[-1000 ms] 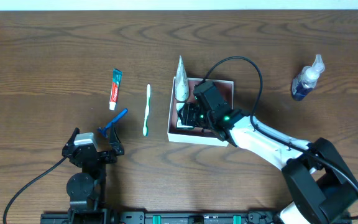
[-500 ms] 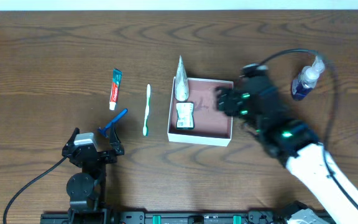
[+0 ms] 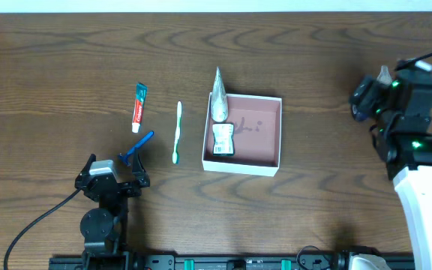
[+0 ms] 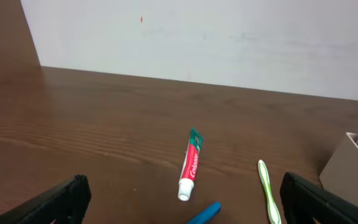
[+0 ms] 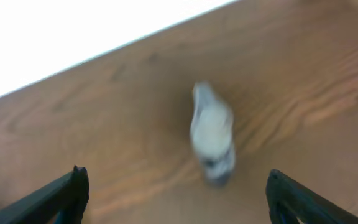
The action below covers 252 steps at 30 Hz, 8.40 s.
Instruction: Pack container
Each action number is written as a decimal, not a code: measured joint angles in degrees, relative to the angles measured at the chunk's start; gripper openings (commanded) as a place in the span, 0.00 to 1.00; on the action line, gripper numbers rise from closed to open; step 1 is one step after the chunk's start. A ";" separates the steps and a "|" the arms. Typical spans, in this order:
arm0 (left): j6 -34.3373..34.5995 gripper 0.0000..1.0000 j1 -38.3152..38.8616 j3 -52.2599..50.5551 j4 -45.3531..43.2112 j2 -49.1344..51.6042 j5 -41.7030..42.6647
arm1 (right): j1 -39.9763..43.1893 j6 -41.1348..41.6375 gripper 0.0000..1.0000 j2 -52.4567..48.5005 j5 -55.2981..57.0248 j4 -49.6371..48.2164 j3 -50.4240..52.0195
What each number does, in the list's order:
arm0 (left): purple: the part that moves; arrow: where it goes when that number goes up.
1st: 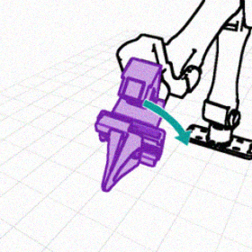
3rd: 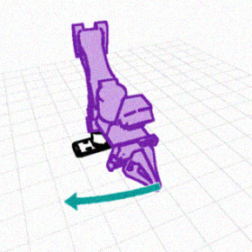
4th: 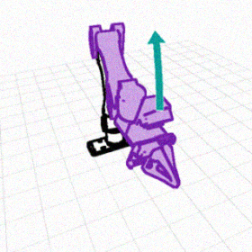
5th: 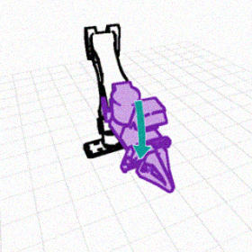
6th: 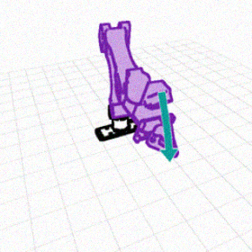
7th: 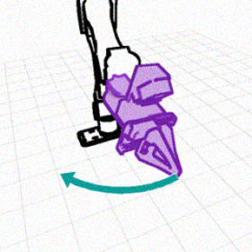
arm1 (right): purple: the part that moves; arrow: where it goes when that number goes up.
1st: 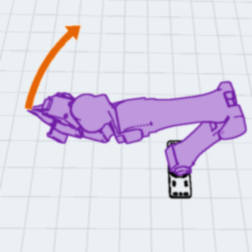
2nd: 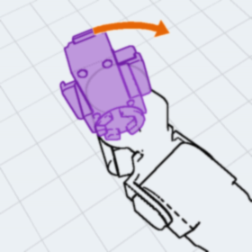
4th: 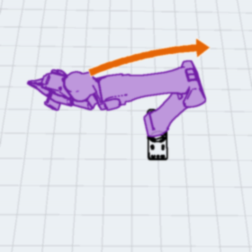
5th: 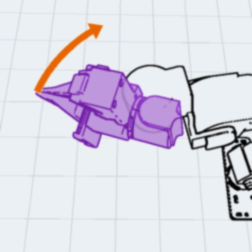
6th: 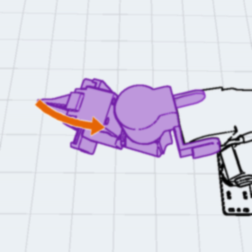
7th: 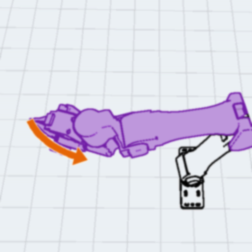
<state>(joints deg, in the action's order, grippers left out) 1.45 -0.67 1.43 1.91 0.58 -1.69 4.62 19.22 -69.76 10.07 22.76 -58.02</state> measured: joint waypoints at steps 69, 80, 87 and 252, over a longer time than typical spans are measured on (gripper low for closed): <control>0.00 0.98 0.00 0.00 0.00 0.00 0.00 | 4.15 -6.75 0.22 -25.79 0.09 -19.82 -1.07; 0.00 0.98 0.00 0.00 0.00 0.00 0.00 | 2.38 -5.22 0.19 -14.71 -10.47 -11.72 -1.18; 0.00 0.98 0.00 0.00 0.00 0.00 0.00 | -0.37 -1.09 0.18 -3.50 -18.08 -9.25 -1.73; -4.76 0.98 1.16 57.44 32.68 85.55 19.78 | 13.44 16.85 0.99 0.07 -5.18 16.76 -4.61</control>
<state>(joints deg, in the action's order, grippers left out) -3.31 0.49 58.87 34.59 86.13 18.09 18.06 36.07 -69.69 4.89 39.53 -62.63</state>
